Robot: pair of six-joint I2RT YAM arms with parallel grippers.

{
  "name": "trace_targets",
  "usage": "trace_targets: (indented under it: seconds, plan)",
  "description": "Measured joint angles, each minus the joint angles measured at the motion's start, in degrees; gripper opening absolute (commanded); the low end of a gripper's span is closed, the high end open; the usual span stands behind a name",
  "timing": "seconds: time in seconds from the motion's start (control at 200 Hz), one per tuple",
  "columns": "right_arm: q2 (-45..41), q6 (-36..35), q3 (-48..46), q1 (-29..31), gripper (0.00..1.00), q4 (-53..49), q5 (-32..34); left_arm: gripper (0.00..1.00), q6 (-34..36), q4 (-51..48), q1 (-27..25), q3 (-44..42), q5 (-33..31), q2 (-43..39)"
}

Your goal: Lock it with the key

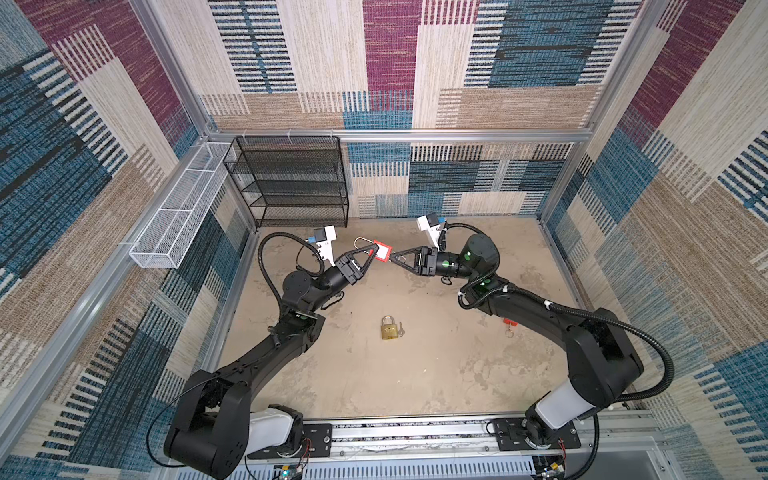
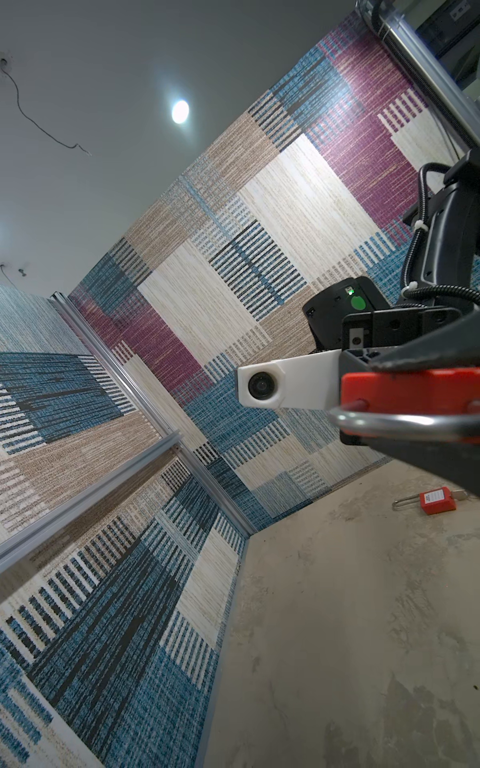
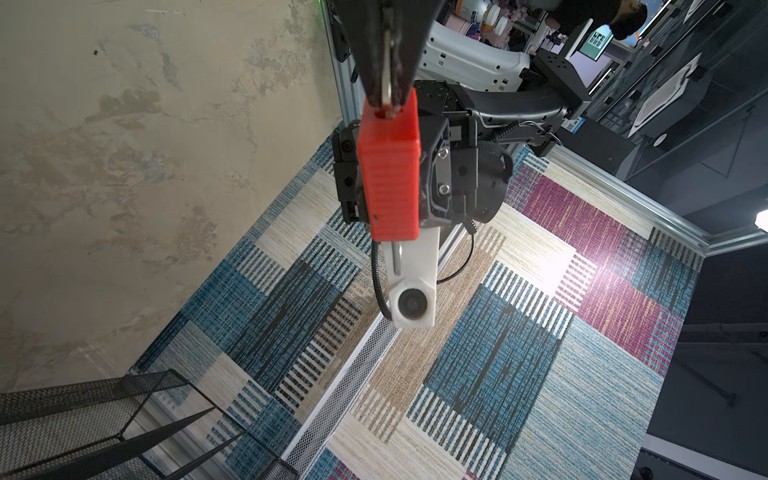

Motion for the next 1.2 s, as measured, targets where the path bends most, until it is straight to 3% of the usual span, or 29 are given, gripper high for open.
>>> trace_targets:
  seconds: [0.766,0.887,1.202]
  plan:
    - [-4.0,-1.0,-4.3,-1.0,0.0,-1.2,0.6,0.0,1.3,-2.5,0.6,-0.3,1.5,-1.5]
    - [-5.0,-1.0,-5.5,-2.3,0.0,-2.6,2.0,0.0,2.0,-2.1,2.3,-0.3,-3.5,-2.2]
    - [-8.1,-1.0,-9.6,-4.9,0.0,-3.7,1.7,0.0,2.6,-2.8,2.5,0.6,-3.1,-1.8]
